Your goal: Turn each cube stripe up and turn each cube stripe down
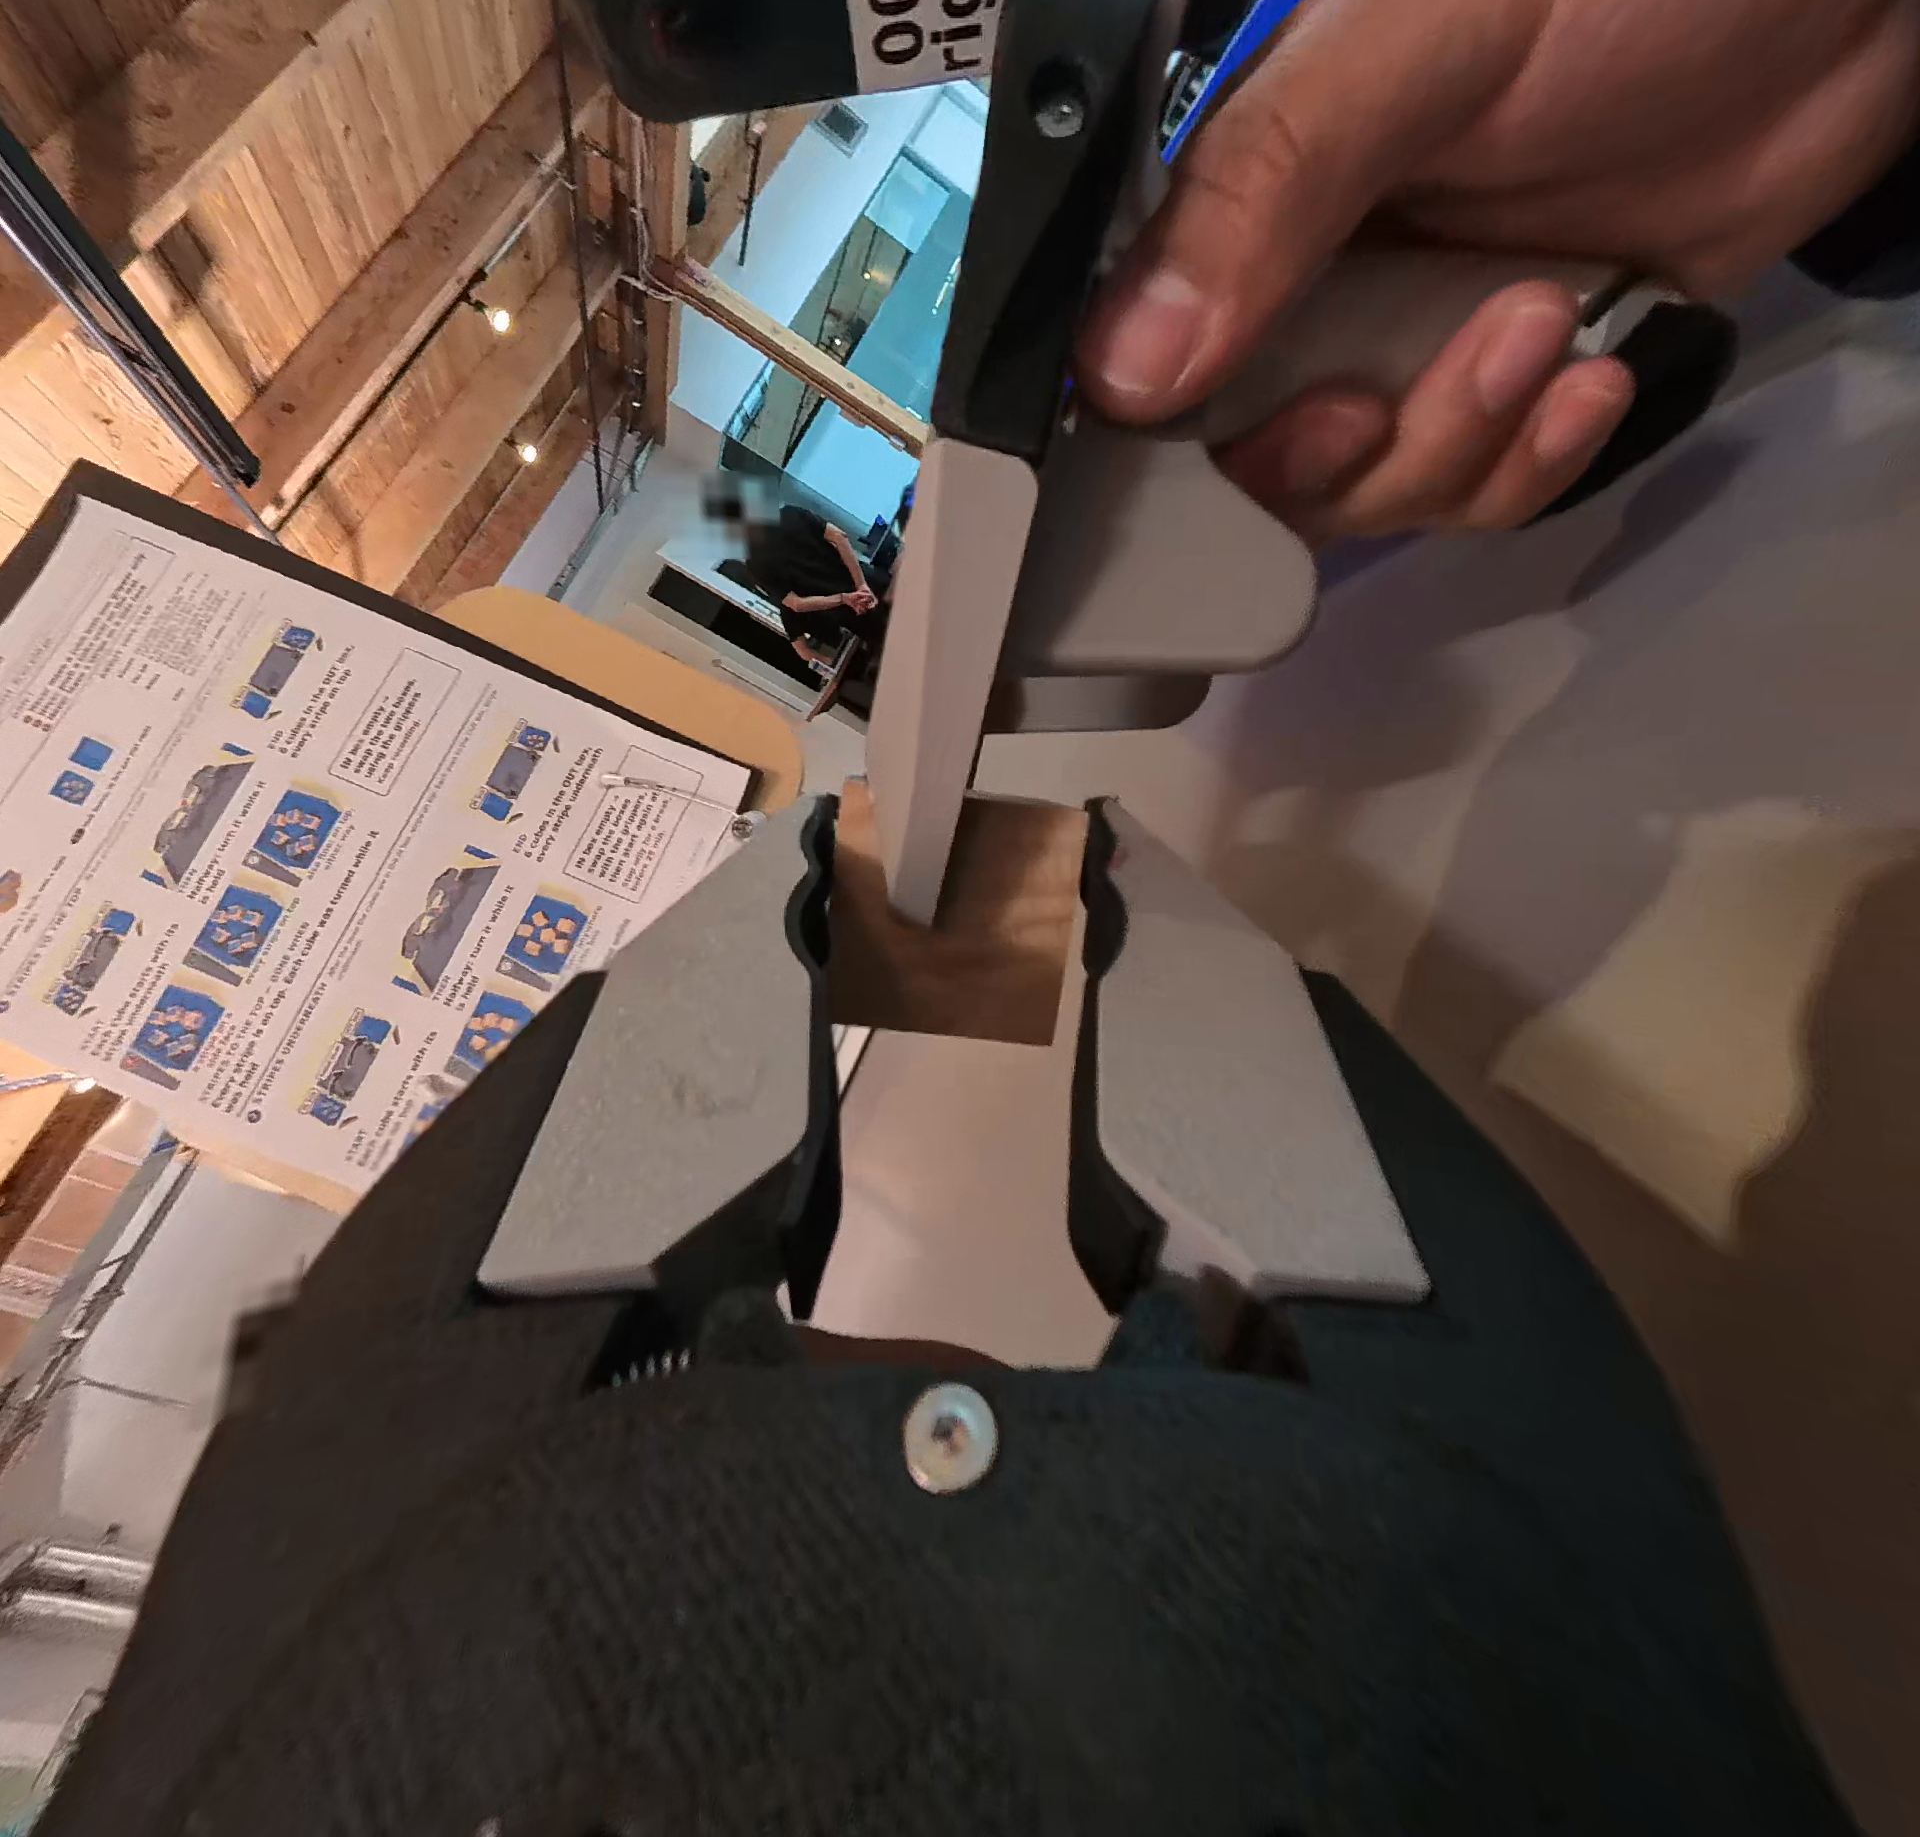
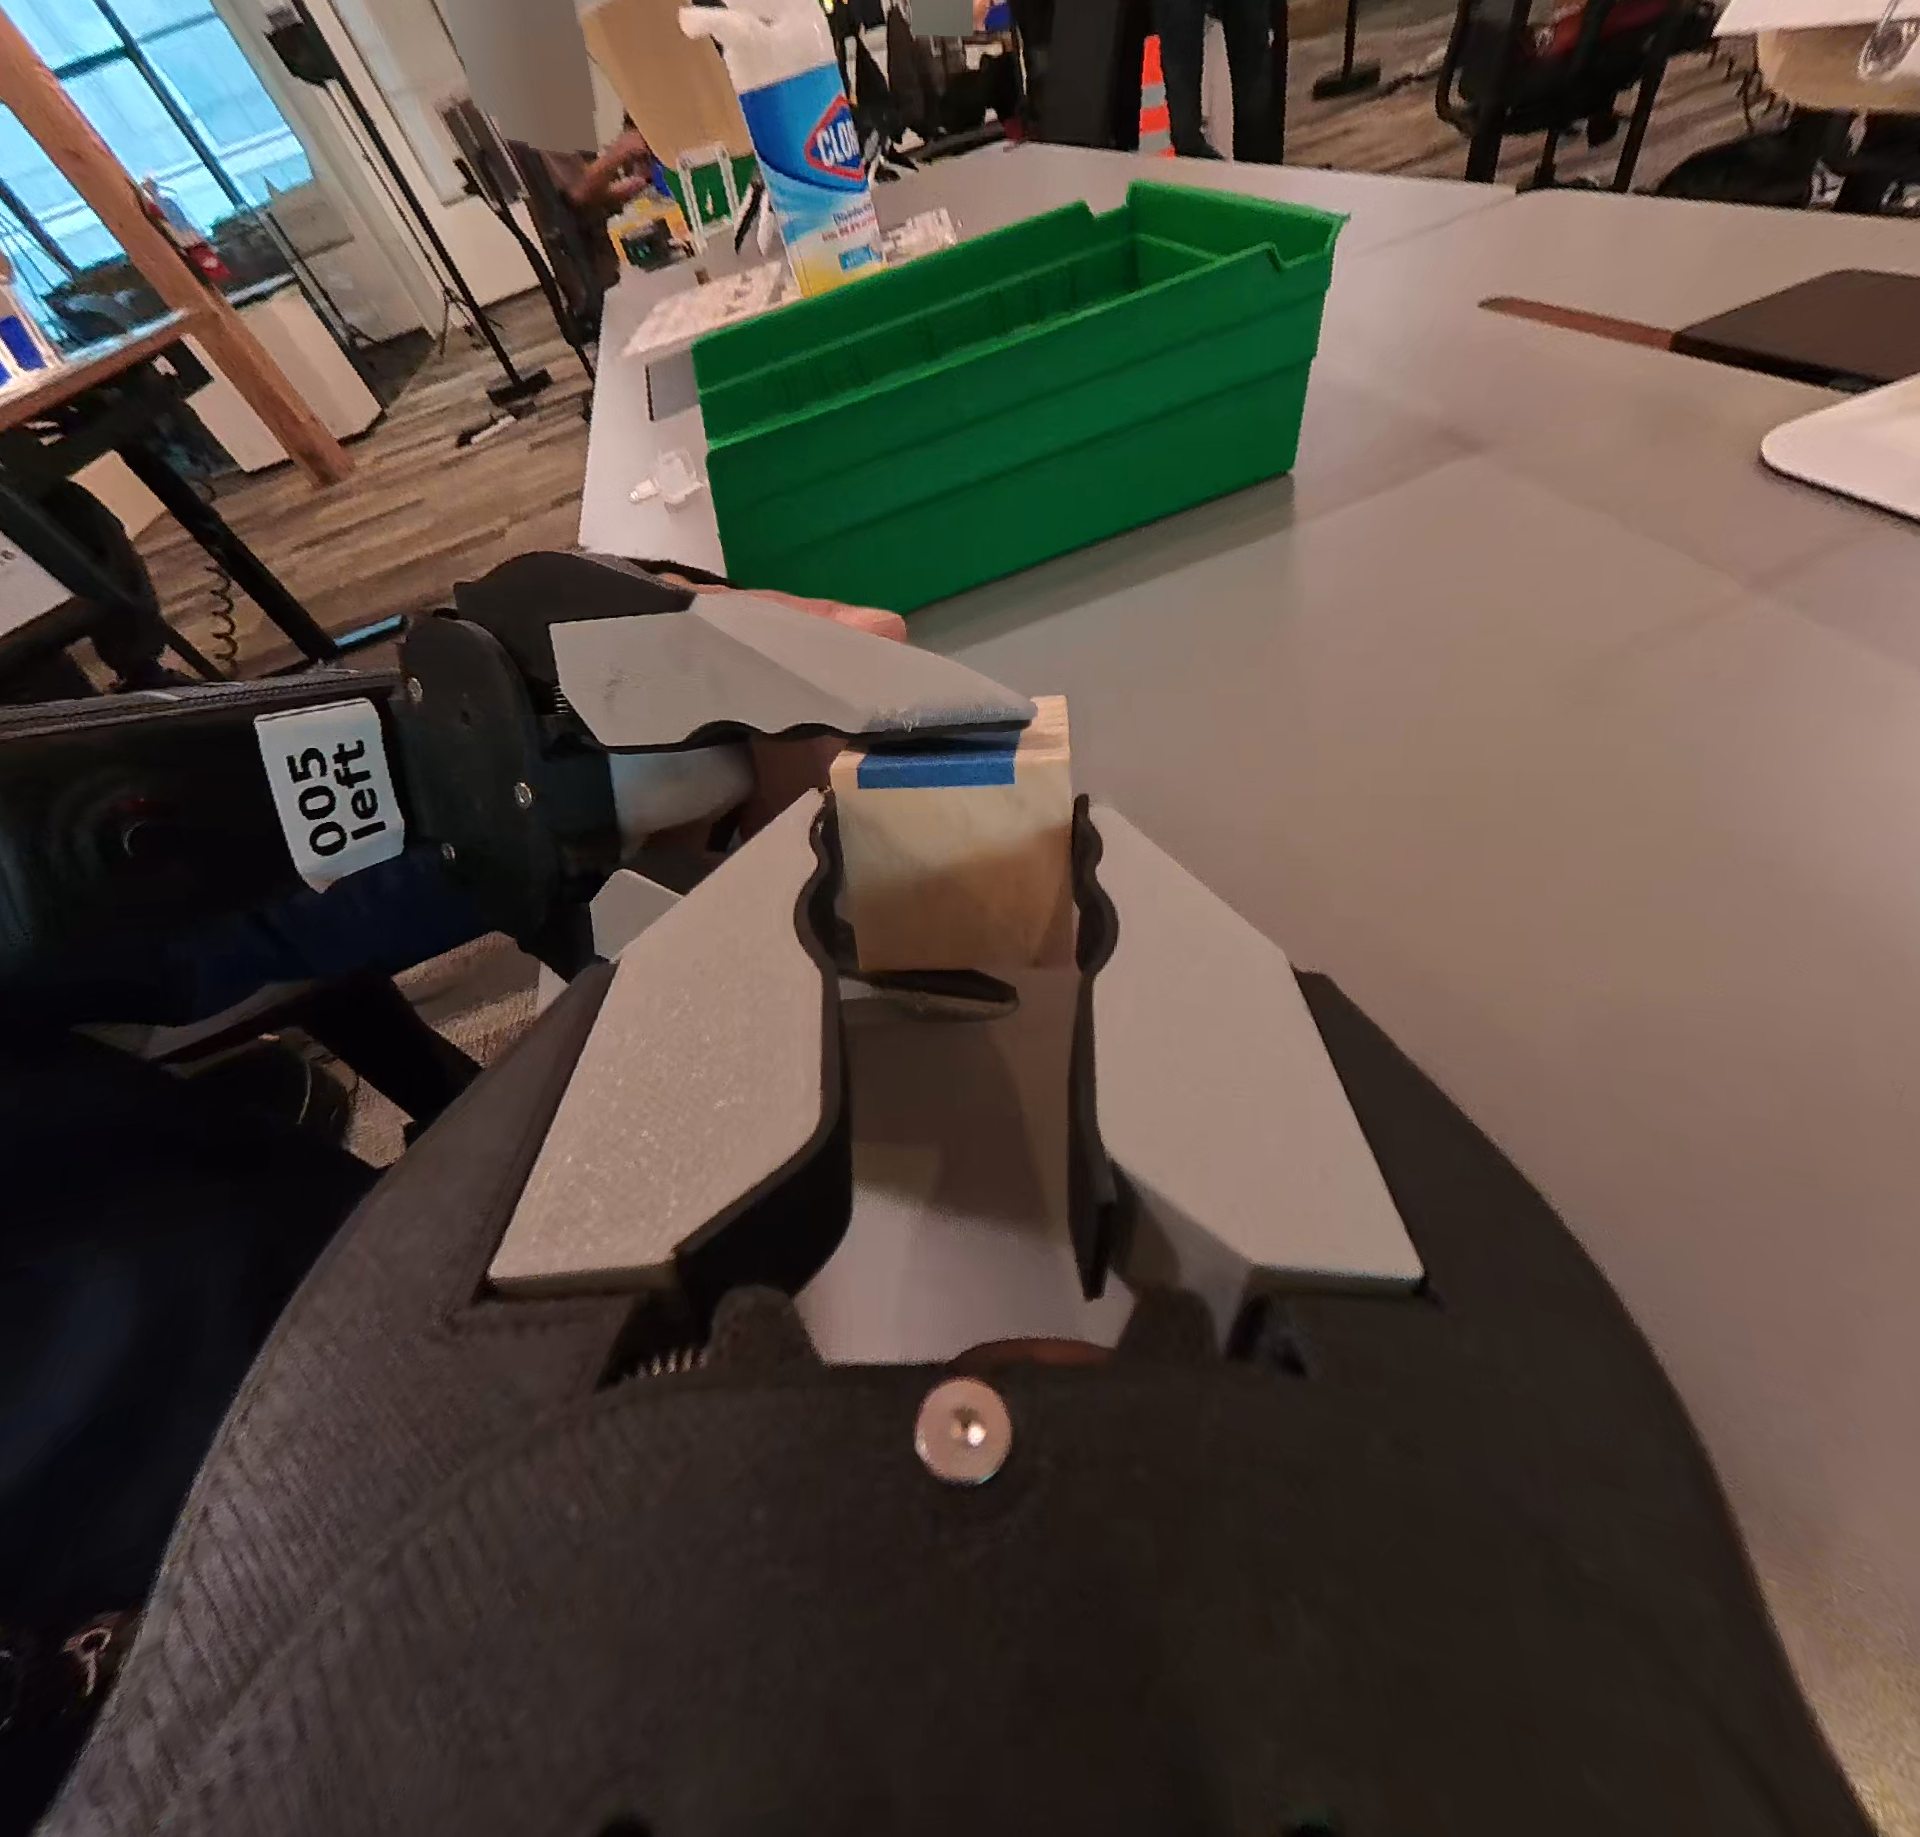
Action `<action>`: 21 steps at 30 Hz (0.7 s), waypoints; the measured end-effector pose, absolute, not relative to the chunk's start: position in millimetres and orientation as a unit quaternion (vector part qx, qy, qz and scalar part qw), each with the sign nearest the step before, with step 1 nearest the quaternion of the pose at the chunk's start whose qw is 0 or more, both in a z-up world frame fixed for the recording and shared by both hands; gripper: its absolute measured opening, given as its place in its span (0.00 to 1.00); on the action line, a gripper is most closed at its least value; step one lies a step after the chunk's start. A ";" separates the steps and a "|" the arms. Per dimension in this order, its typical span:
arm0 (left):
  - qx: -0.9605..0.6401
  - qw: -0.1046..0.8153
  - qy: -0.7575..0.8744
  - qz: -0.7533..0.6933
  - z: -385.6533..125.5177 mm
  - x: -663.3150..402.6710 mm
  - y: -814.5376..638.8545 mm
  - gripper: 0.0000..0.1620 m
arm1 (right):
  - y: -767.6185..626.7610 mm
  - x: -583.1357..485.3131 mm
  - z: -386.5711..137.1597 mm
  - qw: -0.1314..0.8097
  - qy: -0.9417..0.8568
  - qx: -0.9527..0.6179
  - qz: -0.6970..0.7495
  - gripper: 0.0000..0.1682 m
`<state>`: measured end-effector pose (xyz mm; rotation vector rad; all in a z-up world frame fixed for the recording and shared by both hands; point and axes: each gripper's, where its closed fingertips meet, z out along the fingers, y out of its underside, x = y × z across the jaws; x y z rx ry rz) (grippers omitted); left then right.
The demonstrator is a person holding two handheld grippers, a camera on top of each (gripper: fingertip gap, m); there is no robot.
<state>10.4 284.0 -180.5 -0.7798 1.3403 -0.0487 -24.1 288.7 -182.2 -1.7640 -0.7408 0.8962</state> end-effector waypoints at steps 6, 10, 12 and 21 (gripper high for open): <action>-0.329 0.715 0.617 -0.018 -184.9 14.0 277.4 0.28 | 282.2 -17.8 -189.8 0.441 -0.302 -0.755 0.380 0.24; -0.316 0.719 0.619 -0.015 -184.7 14.4 273.7 0.27 | 272.5 -11.9 -187.9 0.414 -0.313 -0.771 0.368 0.24; -0.312 0.718 0.622 -0.030 -185.2 15.1 268.9 0.27 | 267.1 -11.6 -188.2 0.396 -0.311 -0.774 0.382 0.24; -0.284 0.708 0.643 -0.065 -192.7 17.8 251.0 0.35 | 249.0 -11.2 -203.2 0.315 -0.316 -0.785 0.429 0.24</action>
